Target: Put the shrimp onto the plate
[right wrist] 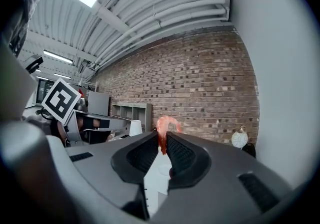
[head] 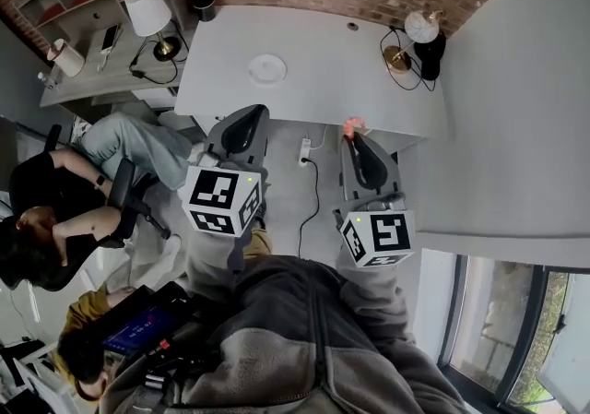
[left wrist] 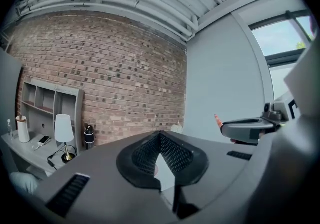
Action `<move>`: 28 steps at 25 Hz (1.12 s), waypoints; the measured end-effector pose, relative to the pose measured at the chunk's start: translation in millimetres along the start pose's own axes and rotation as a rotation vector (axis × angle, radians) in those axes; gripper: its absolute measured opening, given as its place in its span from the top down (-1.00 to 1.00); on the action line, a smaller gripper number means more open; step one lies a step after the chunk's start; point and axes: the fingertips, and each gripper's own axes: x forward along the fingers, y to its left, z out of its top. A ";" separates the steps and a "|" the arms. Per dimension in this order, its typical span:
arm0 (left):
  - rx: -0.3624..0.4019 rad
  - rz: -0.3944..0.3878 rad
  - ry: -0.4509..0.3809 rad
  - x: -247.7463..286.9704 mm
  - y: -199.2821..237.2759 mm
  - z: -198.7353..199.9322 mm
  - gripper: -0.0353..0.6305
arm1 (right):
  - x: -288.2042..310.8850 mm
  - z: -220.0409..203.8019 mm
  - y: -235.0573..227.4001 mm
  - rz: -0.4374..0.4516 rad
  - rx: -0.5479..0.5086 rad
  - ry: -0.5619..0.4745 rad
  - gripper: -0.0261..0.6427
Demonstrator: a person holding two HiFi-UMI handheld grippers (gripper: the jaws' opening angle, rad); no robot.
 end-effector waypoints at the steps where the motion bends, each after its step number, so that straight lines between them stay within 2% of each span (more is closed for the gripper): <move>1: 0.010 -0.001 0.006 8.0 8.9 1.1 0.88 | 13.4 -0.9 0.9 0.005 0.007 0.010 0.78; 5: 0.030 -0.008 0.024 39.9 40.5 6.6 0.88 | 63.5 1.4 2.2 0.019 0.016 0.031 0.78; 16: 0.011 -0.006 0.061 100.4 129.5 6.9 0.88 | 173.8 0.0 6.7 0.044 0.049 0.065 0.78; 23: -0.015 -0.020 0.076 127.5 151.8 4.9 0.88 | 204.1 -5.9 0.7 0.041 0.047 0.103 0.78; 28: -0.036 -0.003 0.093 139.5 163.5 -1.3 0.88 | 219.3 -13.3 -3.8 0.057 0.057 0.128 0.78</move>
